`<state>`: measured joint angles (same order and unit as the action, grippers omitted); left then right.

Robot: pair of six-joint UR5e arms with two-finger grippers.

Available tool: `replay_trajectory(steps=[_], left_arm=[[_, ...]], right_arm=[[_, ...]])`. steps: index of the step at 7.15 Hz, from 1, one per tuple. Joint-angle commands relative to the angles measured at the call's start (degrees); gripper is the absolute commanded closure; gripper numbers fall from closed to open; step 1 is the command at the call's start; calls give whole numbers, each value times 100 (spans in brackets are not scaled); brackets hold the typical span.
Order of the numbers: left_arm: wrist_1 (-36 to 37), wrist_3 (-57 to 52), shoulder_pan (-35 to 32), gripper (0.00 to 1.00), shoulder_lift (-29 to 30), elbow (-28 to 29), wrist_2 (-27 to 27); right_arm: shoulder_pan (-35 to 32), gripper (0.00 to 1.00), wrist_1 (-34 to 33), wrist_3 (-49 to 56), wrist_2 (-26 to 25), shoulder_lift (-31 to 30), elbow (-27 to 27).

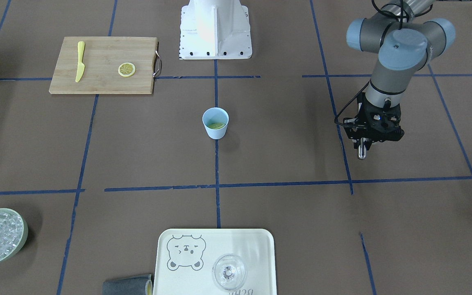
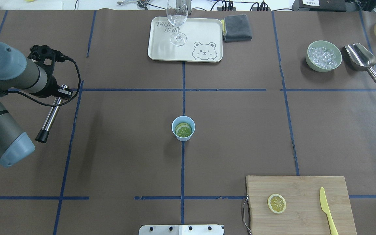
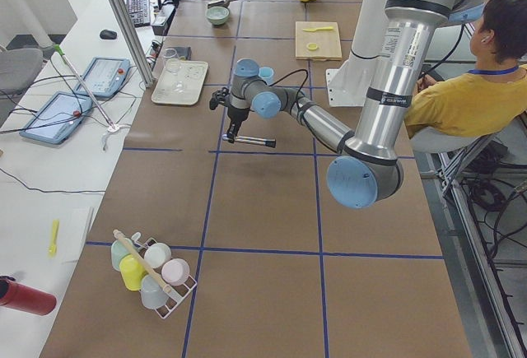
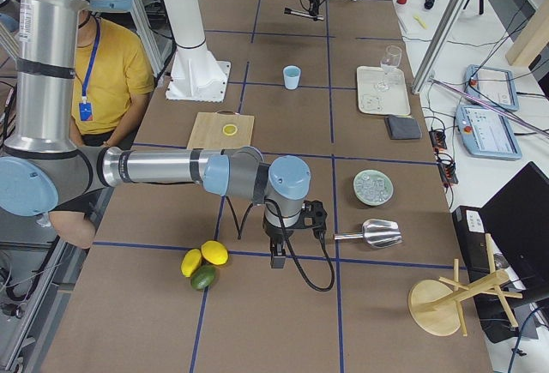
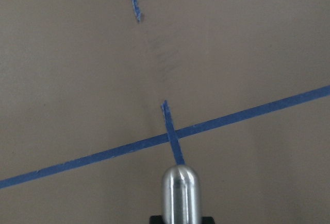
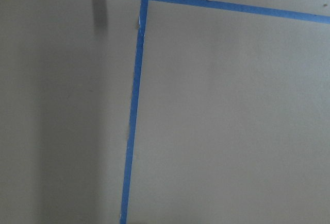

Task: Squeeze lemon into cup
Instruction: 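Set the muddler down on the table and open the left gripper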

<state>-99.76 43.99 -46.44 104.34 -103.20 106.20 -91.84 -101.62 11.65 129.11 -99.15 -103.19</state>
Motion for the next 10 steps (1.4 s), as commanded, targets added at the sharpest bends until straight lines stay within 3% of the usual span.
replay_trajectory(steps=[1,3,8,9,10], left_arm=[[-243,268,29,100,-263,212,-11],[-841,277,47,100,-406,650,-204],[-843,796,161,100,-406,767,-231],[-843,778,179,83,-406,767,-231],[-843,778,222,80,-406,775,-231]], right_arm=[[0,0,10,12,0,-8,0],[0,0,10,12,0,-8,-8],[0,0,10,12,0,-17,-17],[0,0,10,12,0,-8,-17],[0,0,10,12,0,-8,-26]])
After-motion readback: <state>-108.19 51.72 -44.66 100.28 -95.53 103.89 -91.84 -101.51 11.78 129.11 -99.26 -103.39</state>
